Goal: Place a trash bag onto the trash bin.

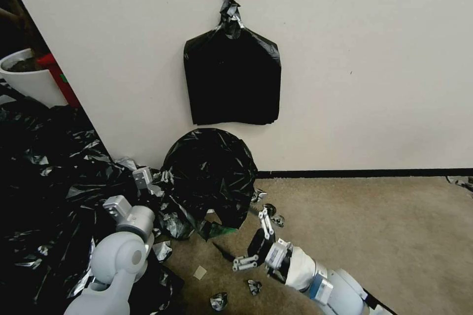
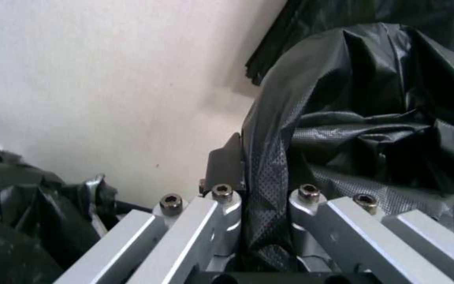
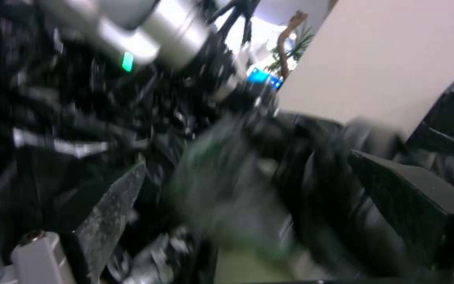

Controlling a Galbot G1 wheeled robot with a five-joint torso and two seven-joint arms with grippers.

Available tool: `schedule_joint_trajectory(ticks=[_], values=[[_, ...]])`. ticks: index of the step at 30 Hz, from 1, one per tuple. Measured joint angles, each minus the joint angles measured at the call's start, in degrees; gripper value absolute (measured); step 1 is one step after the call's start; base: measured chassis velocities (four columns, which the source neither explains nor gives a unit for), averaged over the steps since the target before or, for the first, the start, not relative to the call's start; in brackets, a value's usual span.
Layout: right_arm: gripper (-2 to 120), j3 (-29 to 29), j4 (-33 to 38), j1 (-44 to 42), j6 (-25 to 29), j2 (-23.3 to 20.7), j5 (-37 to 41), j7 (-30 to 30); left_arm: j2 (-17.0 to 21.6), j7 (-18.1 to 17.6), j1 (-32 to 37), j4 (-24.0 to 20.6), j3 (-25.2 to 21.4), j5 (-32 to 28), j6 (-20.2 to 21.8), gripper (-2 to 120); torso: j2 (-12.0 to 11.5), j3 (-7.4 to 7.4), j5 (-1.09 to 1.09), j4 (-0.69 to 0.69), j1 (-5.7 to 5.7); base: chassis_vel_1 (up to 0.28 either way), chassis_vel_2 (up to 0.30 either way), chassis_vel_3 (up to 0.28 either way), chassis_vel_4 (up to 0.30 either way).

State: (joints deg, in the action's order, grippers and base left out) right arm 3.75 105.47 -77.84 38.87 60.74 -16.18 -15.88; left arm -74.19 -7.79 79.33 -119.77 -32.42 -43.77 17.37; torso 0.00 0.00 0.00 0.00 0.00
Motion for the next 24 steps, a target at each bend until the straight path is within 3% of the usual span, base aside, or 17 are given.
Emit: schedule_joint_trajectory(ticks=[7, 8, 9, 10, 13, 24], values=[[79, 0.0, -0.2, 0.3, -0.5, 0.8, -3.4, 0.7, 0.0, -1.7, 0.6, -1.6, -0.6, -2.2, 1.1, 6, 0.0, 0.0, 0.0, 0.0, 0.0, 0.0, 0.0, 0.0, 0.0], [71, -0.1, -0.2, 0.3, -0.6, 1.0, -4.0, 0.9, -0.1, -1.9, 0.7, -1.8, -0.6, -2.5, 1.2, 6, 0.0, 0.0, 0.0, 0.0, 0.0, 0.0, 0.0, 0.0, 0.0], [54, -0.4, -0.3, 1.3, -1.1, 2.1, -8.0, 4.7, -0.3, -3.0, 1.2, -3.3, -0.8, -3.5, 2.2, 6, 0.0, 0.0, 0.0, 0.0, 0.0, 0.0, 0.0, 0.0, 0.0], [54, -0.4, -0.3, 1.3, -1.1, 2.1, -8.0, 4.7, -0.3, -3.0, 1.2, -3.3, -0.8, -3.5, 2.2, 6, 0.0, 0.0, 0.0, 0.0, 0.0, 0.0, 0.0, 0.0, 0.0], [39, -0.7, -0.3, 2.2, -1.7, 2.6, -9.7, 5.6, -0.3, -3.4, 1.2, -3.8, -0.8, -4.0, 2.6, 6, 0.0, 0.0, 0.0, 0.0, 0.0, 0.0, 0.0, 0.0, 0.0], [3, -2.5, -0.7, 4.1, -2.5, 3.1, -11.3, 0.1, -0.7, -3.6, 1.3, -4.4, -0.1, -4.4, 3.3, 6, 0.0, 0.0, 0.0, 0.0, 0.0, 0.0, 0.0, 0.0, 0.0]])
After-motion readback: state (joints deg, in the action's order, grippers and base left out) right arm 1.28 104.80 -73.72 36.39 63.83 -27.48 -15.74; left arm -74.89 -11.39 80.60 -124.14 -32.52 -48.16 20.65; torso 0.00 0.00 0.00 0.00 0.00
